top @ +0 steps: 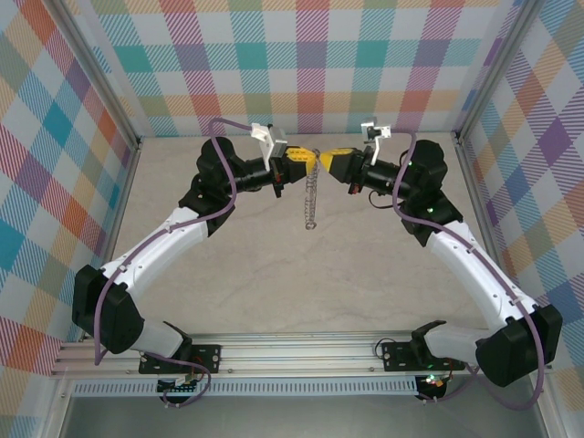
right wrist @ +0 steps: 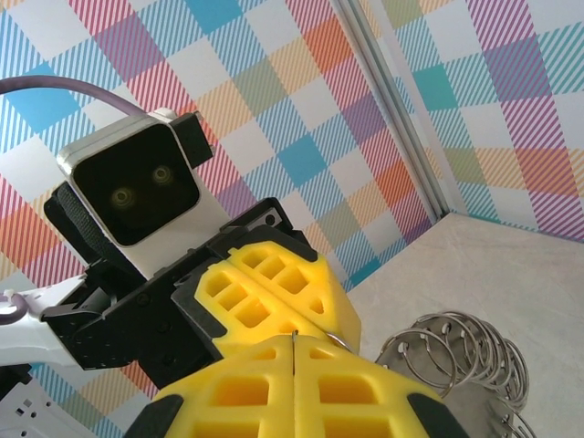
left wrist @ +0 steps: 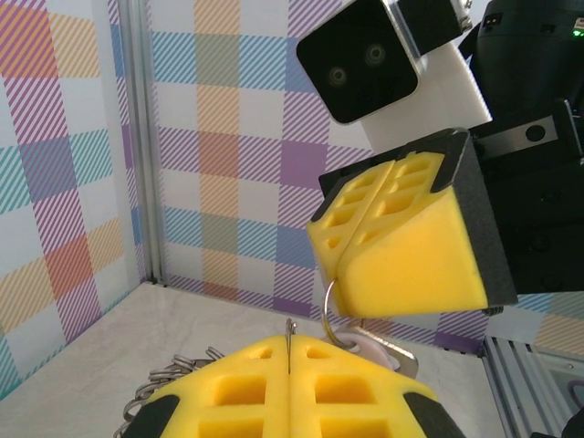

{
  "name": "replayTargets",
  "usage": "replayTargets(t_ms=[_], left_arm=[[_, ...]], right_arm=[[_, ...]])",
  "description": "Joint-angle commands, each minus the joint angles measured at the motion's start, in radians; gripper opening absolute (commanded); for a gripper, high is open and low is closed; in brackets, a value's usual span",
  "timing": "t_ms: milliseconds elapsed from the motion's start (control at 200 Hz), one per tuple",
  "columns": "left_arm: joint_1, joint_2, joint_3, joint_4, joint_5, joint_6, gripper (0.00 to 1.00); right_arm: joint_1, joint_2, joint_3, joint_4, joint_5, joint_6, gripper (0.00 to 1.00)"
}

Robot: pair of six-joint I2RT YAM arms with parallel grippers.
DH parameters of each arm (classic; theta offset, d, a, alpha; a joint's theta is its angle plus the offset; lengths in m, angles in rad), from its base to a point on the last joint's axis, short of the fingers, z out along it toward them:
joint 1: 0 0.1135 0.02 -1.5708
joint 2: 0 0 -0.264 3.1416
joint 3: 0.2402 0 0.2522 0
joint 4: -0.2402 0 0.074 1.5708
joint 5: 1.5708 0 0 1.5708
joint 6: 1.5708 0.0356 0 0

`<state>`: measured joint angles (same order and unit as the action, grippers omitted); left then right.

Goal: Put the keys on the keyring

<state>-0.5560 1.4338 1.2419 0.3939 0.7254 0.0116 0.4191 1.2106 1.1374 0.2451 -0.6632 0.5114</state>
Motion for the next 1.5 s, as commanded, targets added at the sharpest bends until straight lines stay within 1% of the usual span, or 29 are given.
replayTargets(t_ms=[0, 460, 1165, 1494], left_arm=[[-0.009, -0.012, 0.030, 0.059, 0.029, -0.018, 0.00], [-0.014, -0.049, 0.012, 0.076, 0.049, -0.026, 0.00], [-0.016, -0.077, -0.007, 0.110, 0.043, -0.034, 0.00], [-0.016, -0.082, -0.013, 0.118, 0.029, -0.034, 0.00]], right_arm=[[0.004, 0.008, 0.021, 0.023, -0.001, -0.019, 0.00], [-0.006, 0.027, 0.008, 0.003, 0.066, -0.051, 0.00], [-0.051, 0.033, -0.014, -0.027, 0.073, -0.048, 0.00], [-0.066, 0.029, 0.013, -0.071, 0.055, -0.070, 0.00]])
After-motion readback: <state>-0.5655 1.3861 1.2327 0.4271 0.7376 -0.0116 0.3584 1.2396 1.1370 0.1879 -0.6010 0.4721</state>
